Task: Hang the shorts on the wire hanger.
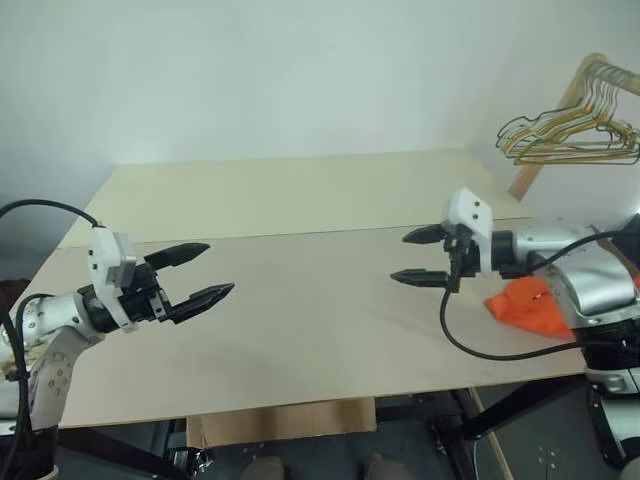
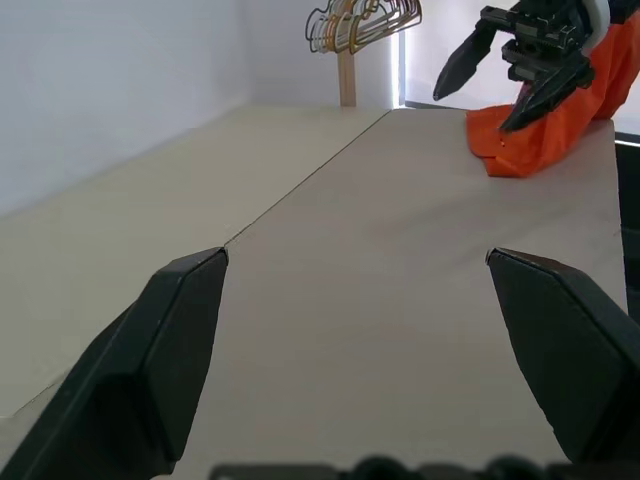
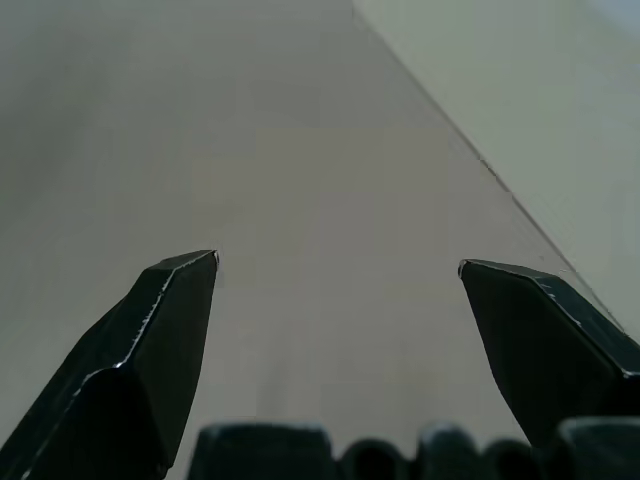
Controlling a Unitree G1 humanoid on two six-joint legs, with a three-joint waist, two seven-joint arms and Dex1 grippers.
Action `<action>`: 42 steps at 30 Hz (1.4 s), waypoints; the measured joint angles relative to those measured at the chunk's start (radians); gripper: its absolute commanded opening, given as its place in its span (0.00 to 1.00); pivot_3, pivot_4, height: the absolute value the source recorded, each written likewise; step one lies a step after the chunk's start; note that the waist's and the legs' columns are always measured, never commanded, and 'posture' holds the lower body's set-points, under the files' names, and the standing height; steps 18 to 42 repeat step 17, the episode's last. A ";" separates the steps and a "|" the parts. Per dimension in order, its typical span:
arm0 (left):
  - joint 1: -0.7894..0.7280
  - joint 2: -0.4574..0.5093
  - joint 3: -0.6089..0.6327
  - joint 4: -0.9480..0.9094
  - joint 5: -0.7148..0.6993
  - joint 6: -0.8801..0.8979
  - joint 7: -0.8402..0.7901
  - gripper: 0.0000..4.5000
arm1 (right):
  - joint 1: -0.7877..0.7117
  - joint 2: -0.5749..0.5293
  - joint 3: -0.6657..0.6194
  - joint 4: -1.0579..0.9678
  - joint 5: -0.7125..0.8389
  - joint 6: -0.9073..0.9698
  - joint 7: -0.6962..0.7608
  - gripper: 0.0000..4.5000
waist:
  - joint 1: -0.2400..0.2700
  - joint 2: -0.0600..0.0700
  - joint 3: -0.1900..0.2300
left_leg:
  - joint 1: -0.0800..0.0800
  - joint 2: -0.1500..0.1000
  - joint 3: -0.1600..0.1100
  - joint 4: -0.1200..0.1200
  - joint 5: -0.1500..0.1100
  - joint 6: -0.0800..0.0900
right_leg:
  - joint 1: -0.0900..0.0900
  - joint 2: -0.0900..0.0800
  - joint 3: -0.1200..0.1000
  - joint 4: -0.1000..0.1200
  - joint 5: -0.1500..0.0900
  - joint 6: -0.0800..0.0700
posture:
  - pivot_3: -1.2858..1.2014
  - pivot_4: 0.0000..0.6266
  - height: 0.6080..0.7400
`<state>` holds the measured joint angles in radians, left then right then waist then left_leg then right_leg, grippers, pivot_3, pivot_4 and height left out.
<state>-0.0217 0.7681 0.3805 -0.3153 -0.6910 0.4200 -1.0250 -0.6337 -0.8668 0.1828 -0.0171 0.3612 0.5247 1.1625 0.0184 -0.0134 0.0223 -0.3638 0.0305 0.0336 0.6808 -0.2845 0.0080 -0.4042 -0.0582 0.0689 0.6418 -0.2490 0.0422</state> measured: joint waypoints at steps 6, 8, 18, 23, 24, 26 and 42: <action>0.059 0.000 0.017 -0.033 0.000 0.000 0.026 1.00 | -0.004 0.004 0.047 0.076 -0.096 -0.055 0.038 0.99 | 0.020 -0.002 0.001 | 0.000 0.000 0.001 0.000 0.000 0.000 | 0.000 0.000 0.000 0.000 0.000 0.000 | 0.59 0.00 1.00; 0.073 0.000 0.020 -0.043 0.000 0.000 0.034 1.00 | -0.014 0.015 0.050 0.100 -0.117 -0.062 0.041 0.99 | 0.026 -0.002 0.001 | 0.000 0.000 0.001 0.000 0.000 0.000 | 0.000 0.000 0.000 0.000 0.000 0.000 | 0.59 0.00 1.00; 0.121 0.000 0.032 -0.068 -0.001 0.001 0.055 1.00 | -0.022 0.053 0.065 0.135 -0.179 -0.088 0.056 0.99 | 0.052 -0.003 0.001 | -0.001 0.000 0.001 0.000 0.000 0.000 | -0.001 0.000 0.000 0.000 0.000 -0.001 | 0.60 0.00 1.00; 0.121 0.000 0.032 -0.068 -0.001 0.001 0.055 1.00 | -0.022 0.053 0.065 0.135 -0.179 -0.088 0.056 0.99 | 0.052 -0.003 0.001 | -0.001 0.000 0.001 0.000 0.000 0.000 | -0.001 0.000 0.000 0.000 0.000 -0.001 | 0.60 0.00 1.00; 0.121 0.000 0.032 -0.068 -0.001 0.001 0.055 1.00 | -0.022 0.053 0.065 0.135 -0.179 -0.088 0.056 0.99 | 0.052 -0.003 0.001 | -0.001 0.000 0.001 0.000 0.000 0.000 | -0.001 0.000 0.000 0.000 0.000 -0.001 | 0.60 0.00 1.00; 0.121 0.000 0.032 -0.068 -0.001 0.001 0.055 1.00 | -0.022 0.053 0.065 0.135 -0.179 -0.088 0.056 0.99 | 0.052 -0.003 0.001 | -0.001 0.000 0.001 0.000 0.000 0.000 | -0.001 0.000 0.000 0.000 0.000 -0.001 | 0.60 0.00 1.00; 0.121 0.000 0.032 -0.068 -0.001 0.001 0.055 1.00 | -0.022 0.053 0.065 0.135 -0.179 -0.088 0.056 0.99 | 0.052 -0.003 0.001 | -0.001 0.000 0.001 0.000 0.000 0.000 | -0.001 0.000 0.000 0.000 0.000 -0.001 | 0.60 0.00 1.00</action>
